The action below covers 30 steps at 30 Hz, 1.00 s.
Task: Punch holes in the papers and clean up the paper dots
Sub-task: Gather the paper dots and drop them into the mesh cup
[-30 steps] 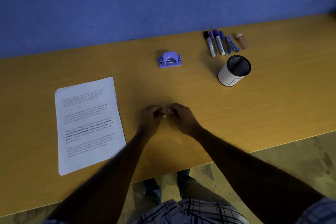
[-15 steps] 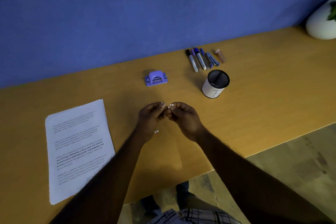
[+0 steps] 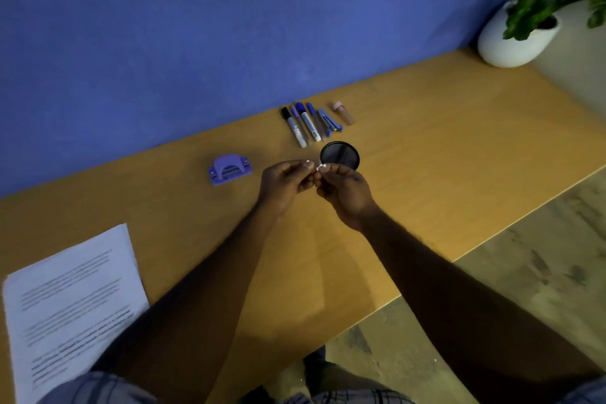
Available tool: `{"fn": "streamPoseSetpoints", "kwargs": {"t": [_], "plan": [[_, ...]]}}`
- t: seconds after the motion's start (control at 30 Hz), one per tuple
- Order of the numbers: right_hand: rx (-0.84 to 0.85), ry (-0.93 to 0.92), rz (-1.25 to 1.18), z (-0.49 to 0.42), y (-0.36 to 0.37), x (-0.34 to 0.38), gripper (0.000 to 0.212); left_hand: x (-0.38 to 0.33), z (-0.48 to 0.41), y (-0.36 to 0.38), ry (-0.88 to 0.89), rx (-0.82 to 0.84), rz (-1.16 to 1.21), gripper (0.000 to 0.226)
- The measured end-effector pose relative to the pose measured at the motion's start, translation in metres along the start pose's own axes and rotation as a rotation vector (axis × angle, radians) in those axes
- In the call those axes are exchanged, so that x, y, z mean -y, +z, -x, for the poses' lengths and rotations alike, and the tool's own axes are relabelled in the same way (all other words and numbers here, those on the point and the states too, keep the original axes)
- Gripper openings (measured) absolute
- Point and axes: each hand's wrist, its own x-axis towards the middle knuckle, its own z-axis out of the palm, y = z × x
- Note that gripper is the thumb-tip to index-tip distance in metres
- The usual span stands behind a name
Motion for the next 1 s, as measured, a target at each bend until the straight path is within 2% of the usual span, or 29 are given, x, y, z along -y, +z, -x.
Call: {"fn": "streamPoseSetpoints", "kwargs": {"t": [0.13,0.17,0.27,0.37,0.47,0.53,0.63,0.77,1.0], "plan": [[-0.111,-0.017,0.088,-0.02,-0.028,0.02,0.015,-0.001,-0.032,0.03,0.002,-0.016,-0.138,0.005],[-0.155,-0.018,0.131,-0.026,-0.035,0.024,0.013,0.0,-0.04,0.037,0.014,-0.012,-0.23,0.01],[-0.272,-0.06,0.482,-0.046,-0.05,0.034,0.013,-0.001,-0.057,0.049,0.111,0.028,-0.564,0.022],[-0.25,-0.094,0.949,-0.06,-0.06,0.043,0.016,-0.005,-0.068,0.056,0.185,0.076,-0.796,0.028],[-0.206,-0.15,1.194,-0.067,-0.064,0.052,0.012,-0.01,-0.074,0.06,0.231,0.106,-0.937,0.024],[-0.148,-0.172,1.31,-0.071,-0.064,0.056,0.018,-0.014,-0.077,0.061,0.265,0.14,-1.017,0.021],[-0.088,-0.181,1.417,-0.073,-0.063,0.061,0.022,-0.019,-0.081,0.062,0.29,0.201,-1.155,0.02],[-0.087,-0.189,1.515,-0.075,-0.063,0.064,0.017,-0.024,-0.083,0.065,0.325,0.27,-1.301,0.02],[-0.084,-0.232,1.506,-0.07,-0.062,0.069,0.013,-0.032,-0.086,0.069,0.397,0.25,-1.36,0.018]]}}
